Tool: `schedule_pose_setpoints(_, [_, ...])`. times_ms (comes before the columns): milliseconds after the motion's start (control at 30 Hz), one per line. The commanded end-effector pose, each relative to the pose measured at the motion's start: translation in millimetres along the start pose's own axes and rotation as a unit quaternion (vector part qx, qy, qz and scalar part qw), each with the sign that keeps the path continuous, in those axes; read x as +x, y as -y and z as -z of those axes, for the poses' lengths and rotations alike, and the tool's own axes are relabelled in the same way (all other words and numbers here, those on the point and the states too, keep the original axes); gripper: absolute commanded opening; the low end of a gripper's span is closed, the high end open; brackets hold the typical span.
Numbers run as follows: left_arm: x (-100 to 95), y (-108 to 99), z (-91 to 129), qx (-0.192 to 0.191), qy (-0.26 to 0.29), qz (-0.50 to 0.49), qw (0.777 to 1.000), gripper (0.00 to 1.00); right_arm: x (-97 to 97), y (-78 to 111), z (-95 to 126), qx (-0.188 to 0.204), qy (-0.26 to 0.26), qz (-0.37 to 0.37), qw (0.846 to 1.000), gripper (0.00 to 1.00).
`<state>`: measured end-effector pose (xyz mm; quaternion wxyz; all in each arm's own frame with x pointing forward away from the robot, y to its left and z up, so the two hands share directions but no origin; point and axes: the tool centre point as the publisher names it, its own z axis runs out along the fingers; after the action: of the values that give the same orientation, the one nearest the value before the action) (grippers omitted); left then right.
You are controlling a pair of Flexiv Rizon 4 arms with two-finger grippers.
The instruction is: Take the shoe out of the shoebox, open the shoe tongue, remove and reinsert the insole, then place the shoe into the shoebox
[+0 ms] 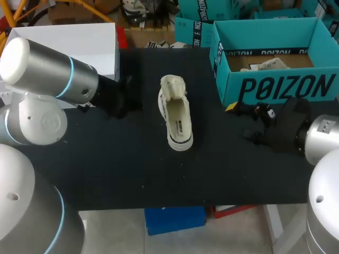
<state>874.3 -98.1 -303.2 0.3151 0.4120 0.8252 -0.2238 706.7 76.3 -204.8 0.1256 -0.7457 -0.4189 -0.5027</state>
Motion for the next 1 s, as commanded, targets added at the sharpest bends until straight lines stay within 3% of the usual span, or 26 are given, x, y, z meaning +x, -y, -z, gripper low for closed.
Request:
schedule_pose_setpoints(33, [-13.5,-8.3,-14.0,-0.005,-0.003,0.002,1.000,0.00,-7.2,-0.1,0.0,0.107,-0.029,-0.008,0.994,1.00])
schedule_pose_setpoints(100, [-20.1,-12.8,-15.6,-0.012,-0.004,0.006,1.000,0.00,-7.2,-0.1,0.0,0.107,-0.029,-0.008,0.994,1.00])
schedule_pose_setpoints(133, [-23.0,-14.7,-16.1,-0.015,-0.005,0.007,1.000,0.27,-7.2,-0.1,0.0,0.107,-0.029,-0.008,0.994,1.00])
schedule_pose_setpoints(167, [-26.7,-17.1,-16.6,-0.019,-0.004,0.011,1.000,0.82,-7.2,-0.1,0.0,0.107,-0.029,-0.008,0.994,1.00])
schedule_pose_setpoints(200, [-30.6,-20.0,-17.0,-0.023,-0.003,0.014,1.000,1.00,-7.2,-0.1,0.0,0.107,-0.029,-0.008,0.994,1.00])
schedule_pose_setpoints(500, [-59.7,-42.6,-24.2,-0.054,0.017,0.022,0.998,1.00,-7.2,-0.1,0.0,0.107,-0.029,-0.008,0.994,1.00])
schedule_pose_setpoints(1000, [-71.1,-75.2,-57.3,-0.048,0.030,0.038,0.998,1.00,-7.2,-0.1,0.0,0.107,-0.029,-0.008,0.994,1.00])
